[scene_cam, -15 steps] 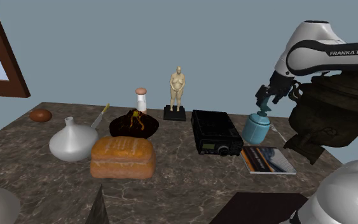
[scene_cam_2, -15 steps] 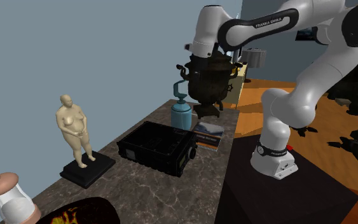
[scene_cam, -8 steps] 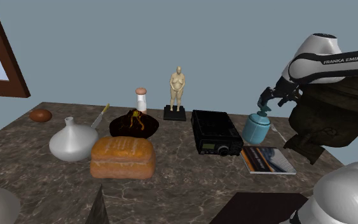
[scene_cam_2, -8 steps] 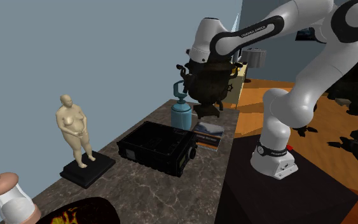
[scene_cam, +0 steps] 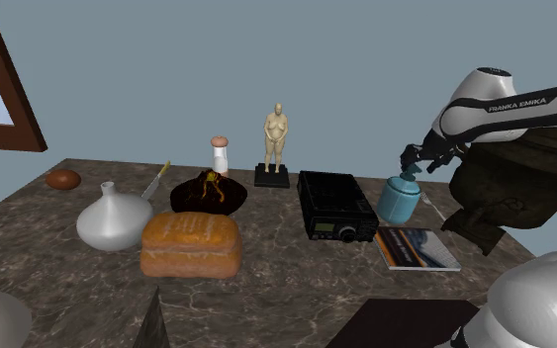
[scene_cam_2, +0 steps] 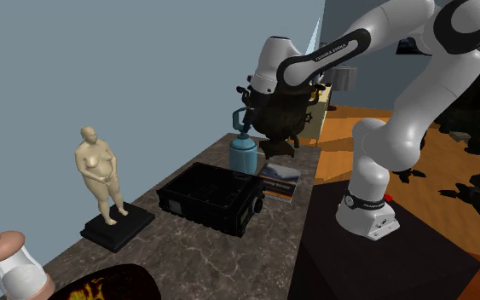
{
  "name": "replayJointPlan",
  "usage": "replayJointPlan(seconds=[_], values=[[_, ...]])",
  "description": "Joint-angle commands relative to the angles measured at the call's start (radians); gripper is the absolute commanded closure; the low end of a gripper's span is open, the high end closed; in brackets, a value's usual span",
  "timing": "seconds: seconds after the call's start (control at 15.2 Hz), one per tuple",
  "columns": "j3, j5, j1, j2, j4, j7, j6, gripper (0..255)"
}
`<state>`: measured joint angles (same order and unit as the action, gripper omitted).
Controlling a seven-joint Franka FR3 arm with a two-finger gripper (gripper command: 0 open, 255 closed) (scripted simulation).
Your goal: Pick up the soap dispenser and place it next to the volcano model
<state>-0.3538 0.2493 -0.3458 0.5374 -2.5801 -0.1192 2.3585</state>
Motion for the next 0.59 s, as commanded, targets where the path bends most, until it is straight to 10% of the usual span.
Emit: replayJointPlan(seconds=[0.0,0.33,0.4,0.53], values=[[-0.001,0.000,0.000,-0.003,-0.003,0.000,0.007,0],[-0.001,0.000,0.000,-0.003,-0.003,0.000,0.007,0],[-0.001,0.000,0.000,-0.003,-0.003,0.000,0.007,255],[-0.001,0.000,0.000,-0.003,-0.003,0.000,0.007,255]])
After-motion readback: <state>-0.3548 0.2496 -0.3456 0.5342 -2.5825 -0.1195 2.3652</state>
